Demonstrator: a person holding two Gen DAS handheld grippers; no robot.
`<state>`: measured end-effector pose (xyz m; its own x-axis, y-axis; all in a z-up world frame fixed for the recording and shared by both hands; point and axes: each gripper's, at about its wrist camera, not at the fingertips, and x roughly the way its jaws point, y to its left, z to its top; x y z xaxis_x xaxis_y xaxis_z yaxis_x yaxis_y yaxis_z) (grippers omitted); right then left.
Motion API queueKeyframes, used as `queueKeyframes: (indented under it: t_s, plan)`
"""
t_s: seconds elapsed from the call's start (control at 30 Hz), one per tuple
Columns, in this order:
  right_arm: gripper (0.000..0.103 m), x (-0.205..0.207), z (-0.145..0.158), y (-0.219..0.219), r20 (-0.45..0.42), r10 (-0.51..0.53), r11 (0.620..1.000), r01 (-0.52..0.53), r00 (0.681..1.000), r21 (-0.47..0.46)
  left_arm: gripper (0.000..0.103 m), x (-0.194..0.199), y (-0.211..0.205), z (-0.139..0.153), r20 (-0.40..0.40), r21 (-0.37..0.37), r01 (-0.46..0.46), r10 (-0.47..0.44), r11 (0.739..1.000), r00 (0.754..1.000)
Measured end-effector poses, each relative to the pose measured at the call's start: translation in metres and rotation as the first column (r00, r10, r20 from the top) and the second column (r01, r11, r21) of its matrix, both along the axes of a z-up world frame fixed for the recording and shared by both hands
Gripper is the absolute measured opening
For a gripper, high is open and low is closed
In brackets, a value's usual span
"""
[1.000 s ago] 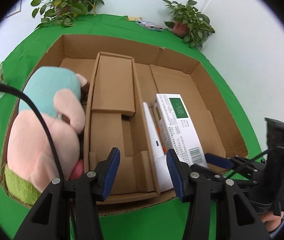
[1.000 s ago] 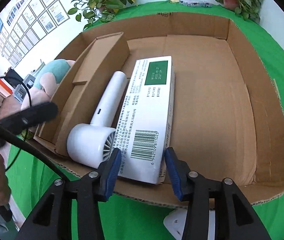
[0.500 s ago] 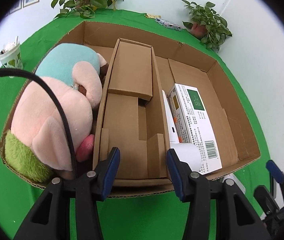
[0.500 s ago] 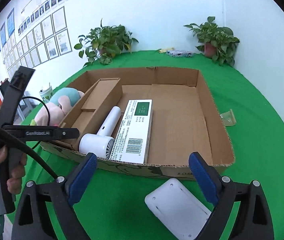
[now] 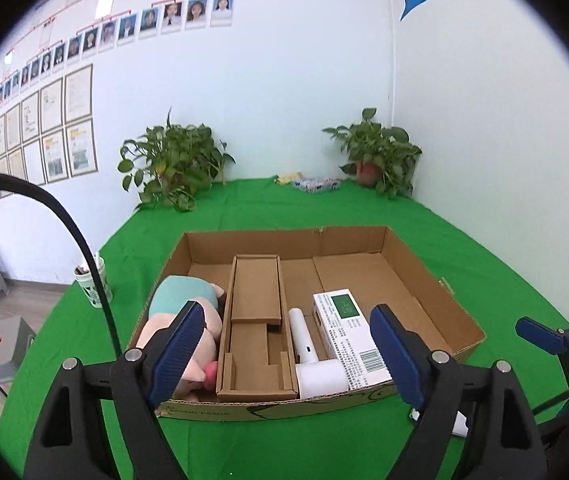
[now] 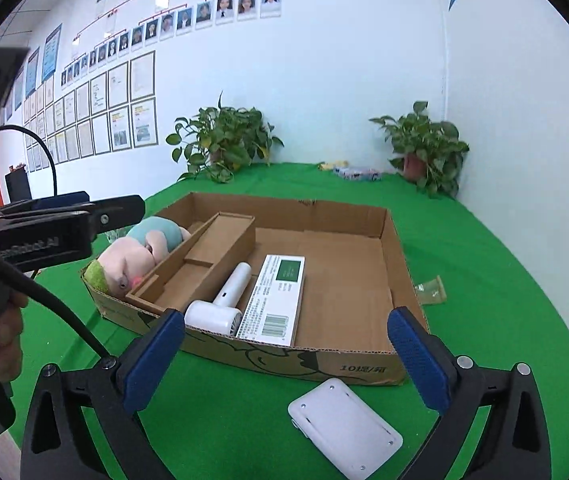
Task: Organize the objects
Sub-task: 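Move the right gripper back toward the white plastic case on the table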
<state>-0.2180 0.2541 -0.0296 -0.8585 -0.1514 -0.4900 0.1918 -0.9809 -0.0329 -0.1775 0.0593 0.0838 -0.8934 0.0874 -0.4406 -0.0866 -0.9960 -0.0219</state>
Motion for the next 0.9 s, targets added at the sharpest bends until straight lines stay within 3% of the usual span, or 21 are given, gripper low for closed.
queueKeyframes:
  t_s: [0.2,0.37,0.47,0.63,0.67,0.8,0.83,0.9]
  plan:
    - [0.102,0.009,0.003,0.007,-0.001,0.039,0.999,-0.039,0.999,-0.019,0.085,0.015,-0.003,-0.002,-0.054,0.018,-0.007,0.008,1.000,0.999]
    - [0.102,-0.002,-0.033,0.043,0.162,0.061,0.996,-0.048,0.985,-0.080,0.085,0.012,-0.002,-0.033,0.083,0.030,0.044,-0.046,0.999,0.996]
    - [0.102,-0.010,-0.068,0.072,0.319,0.061,0.997,-0.045,0.946,-0.056,0.085,0.012,-0.005,-0.058,0.153,0.071,0.044,-0.054,0.997,0.987]
    - [0.102,-0.009,-0.100,0.081,0.380,0.109,0.991,-0.128,0.919,0.026,0.085,0.008,-0.002,-0.085,0.242,0.114,0.057,-0.083,0.992,0.967]
    - [0.100,-0.011,-0.107,0.081,0.396,0.114,0.990,-0.138,0.911,0.032,0.085,0.008,0.000,-0.088,0.256,0.118,0.066,-0.095,0.991,0.962]
    - [0.069,-0.015,-0.120,0.070,0.398,0.071,0.985,-0.126,0.915,0.115,0.085,0.009,0.002,-0.097,0.290,0.135,0.093,-0.129,0.986,0.948]
    - [0.067,-0.014,-0.120,0.065,0.391,0.066,0.983,-0.128,0.918,0.135,0.085,0.009,0.001,-0.099,0.294,0.149,0.097,-0.138,0.984,0.946]
    - [0.062,-0.007,-0.115,0.057,0.401,0.107,0.984,-0.155,0.910,0.090,0.085,0.009,-0.003,-0.101,0.308,0.196,0.107,-0.164,0.975,0.937]
